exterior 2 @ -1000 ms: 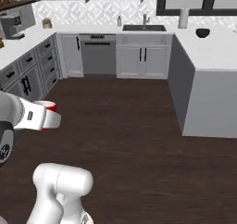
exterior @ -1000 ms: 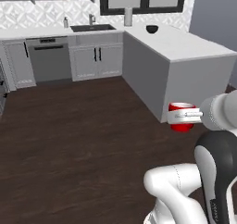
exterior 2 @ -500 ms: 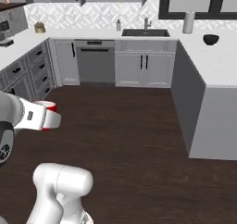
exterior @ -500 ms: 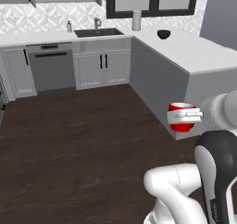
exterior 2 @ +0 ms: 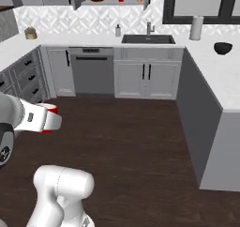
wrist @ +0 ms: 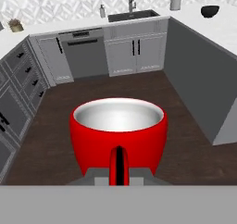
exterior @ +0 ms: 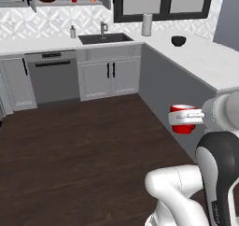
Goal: Gather all objects into one cabinet and sort the glasses and bowls to opposite sides.
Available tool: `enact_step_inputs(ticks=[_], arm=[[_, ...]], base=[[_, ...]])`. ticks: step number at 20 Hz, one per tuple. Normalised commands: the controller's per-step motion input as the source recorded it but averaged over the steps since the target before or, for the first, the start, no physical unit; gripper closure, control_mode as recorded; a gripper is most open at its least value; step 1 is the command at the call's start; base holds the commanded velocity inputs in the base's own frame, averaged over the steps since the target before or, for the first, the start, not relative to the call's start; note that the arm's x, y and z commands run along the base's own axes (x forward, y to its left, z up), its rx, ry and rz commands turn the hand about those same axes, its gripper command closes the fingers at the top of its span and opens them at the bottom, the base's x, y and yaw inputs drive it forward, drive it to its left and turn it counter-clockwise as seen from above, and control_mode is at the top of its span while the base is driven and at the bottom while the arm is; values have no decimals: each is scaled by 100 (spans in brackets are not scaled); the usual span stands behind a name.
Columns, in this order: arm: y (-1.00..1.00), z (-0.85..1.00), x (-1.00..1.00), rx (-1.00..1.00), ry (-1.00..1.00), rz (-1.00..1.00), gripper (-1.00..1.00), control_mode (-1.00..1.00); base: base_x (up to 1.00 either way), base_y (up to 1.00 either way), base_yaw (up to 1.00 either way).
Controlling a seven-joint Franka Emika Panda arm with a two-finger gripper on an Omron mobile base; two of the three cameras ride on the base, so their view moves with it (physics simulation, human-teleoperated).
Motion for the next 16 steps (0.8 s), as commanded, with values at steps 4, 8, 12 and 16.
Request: enact_step_inputs(ticks=[4,8,12,16], arm=[[0,0,0,0,0,0,100,100],[0,0,0,0,0,0,100,100],[0,0,0,0,0,0,100,100],[0,0,0,0,0,0,100,100]], base=[[100,34,0],[100,37,0],[100,33,0],[100,30,0]])
